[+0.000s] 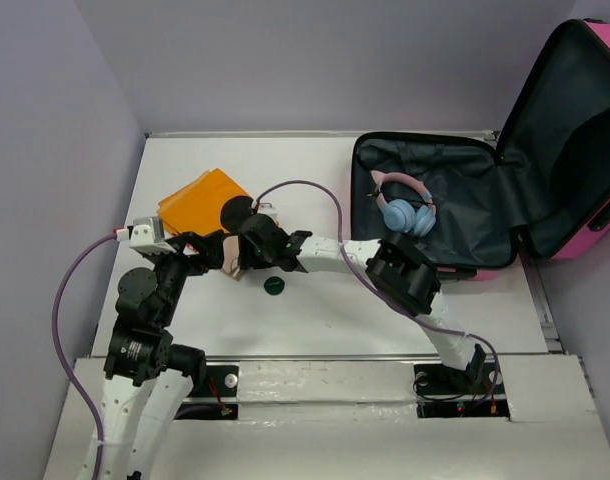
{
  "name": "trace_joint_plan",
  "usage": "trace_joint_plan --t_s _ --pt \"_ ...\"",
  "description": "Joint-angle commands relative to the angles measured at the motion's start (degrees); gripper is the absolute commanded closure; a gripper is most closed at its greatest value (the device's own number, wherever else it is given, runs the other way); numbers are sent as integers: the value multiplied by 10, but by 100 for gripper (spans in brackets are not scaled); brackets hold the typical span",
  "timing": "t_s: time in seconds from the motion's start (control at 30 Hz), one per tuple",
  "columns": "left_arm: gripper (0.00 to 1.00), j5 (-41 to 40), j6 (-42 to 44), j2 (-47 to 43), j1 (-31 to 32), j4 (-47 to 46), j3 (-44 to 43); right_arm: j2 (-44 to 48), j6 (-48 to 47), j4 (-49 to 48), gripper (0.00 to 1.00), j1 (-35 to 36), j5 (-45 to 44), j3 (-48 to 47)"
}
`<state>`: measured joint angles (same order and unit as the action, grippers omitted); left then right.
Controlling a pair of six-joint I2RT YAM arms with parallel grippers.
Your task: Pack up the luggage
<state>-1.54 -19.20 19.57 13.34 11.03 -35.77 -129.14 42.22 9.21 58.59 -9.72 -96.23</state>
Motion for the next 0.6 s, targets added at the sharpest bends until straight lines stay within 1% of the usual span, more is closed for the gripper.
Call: trace_joint_plan --t_s 0.0,0.17,0.23,0.27,0.3,0.37,0.4,0.47,0.5,0.57 --pt "1 7 0 -9 -4 -16 -22 -25 -18 43 42 5 -69 -48" --pt "1 7 -1 -9 -3 -16 -23 -35 -52 83 46 5 -101 -58" --pt "1 7 0 -10 -3 -17 -23 -32 -64 99 52 5 -107 -59" --pt "1 7 -1 -10 -3 -16 -23 -30 -68 105 56 5 -109 -57" --pt "1 6 0 -10 -3 -17 -24 -27 -71 106 56 5 -112 -51" --pt "1 7 0 -9 -3 -17 -24 -17 -73 109 55 5 -109 -43" --pt "1 5 -1 -9 -4 -16 -23 -15 -72 110 46 5 -96 -41" --pt "1 5 -1 -9 -3 -16 -23 -9 -65 109 36 5 -73 -31" --pt "1 6 0 -9 -3 -17 -24 -8 -64 109 37 11 -71 -28" --pt "1 3 0 -9 -4 -16 -24 -6 -64 109 41 18 -72 -21"
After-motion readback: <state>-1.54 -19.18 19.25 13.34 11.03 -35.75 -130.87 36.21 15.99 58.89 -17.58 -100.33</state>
